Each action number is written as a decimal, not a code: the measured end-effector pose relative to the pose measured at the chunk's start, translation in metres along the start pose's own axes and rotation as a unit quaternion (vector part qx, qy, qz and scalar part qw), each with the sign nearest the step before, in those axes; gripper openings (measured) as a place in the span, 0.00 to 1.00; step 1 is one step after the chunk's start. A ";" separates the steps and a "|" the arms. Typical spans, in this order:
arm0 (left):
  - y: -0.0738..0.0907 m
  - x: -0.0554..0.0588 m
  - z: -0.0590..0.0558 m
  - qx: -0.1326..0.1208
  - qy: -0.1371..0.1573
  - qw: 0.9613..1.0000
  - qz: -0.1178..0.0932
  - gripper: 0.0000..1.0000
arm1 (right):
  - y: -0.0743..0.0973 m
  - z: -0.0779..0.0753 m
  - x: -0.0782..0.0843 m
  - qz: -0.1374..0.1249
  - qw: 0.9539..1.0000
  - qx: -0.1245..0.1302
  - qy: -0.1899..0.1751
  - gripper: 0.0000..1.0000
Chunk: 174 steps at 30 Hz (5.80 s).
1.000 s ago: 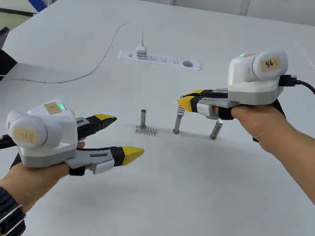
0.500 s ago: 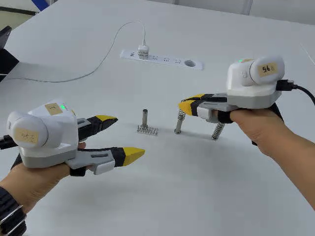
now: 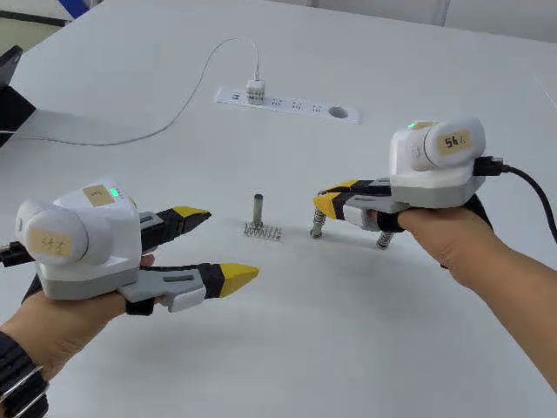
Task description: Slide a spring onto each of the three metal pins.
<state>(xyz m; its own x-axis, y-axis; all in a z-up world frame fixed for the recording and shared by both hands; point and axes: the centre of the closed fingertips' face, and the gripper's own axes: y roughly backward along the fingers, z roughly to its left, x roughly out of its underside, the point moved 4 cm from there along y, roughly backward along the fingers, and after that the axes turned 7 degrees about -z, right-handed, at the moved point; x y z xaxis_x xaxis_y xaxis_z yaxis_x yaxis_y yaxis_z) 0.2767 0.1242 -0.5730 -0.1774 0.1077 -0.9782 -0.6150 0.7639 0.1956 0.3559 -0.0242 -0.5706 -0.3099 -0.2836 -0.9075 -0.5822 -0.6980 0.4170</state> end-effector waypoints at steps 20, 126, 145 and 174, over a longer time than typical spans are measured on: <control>0.001 0.001 0.000 -0.003 0.004 1.000 -0.001 0.63 | -0.008 -0.004 0.018 0.034 0.999 0.004 0.002 0.12; 0.001 0.017 -0.011 0.024 -0.025 0.999 0.028 0.55 | -0.013 0.082 0.016 0.209 0.933 -0.188 0.224 0.11; -0.006 0.026 -0.030 0.086 -0.141 0.985 0.058 0.24 | 0.008 0.111 0.016 0.233 0.913 -0.243 0.232 0.11; -0.012 0.016 -0.035 0.077 -0.098 0.992 0.030 0.11 | 0.009 0.131 -0.025 0.146 0.933 -0.242 0.224 0.11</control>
<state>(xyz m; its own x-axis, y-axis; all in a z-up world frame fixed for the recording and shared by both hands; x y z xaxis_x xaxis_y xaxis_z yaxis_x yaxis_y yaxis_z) 0.2544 0.0944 -0.5887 -0.0486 0.2658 -0.9628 -0.4811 0.8385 0.2558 0.2600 0.0625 -0.5369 0.0065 -0.6792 -0.7339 -0.0809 -0.7319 0.6766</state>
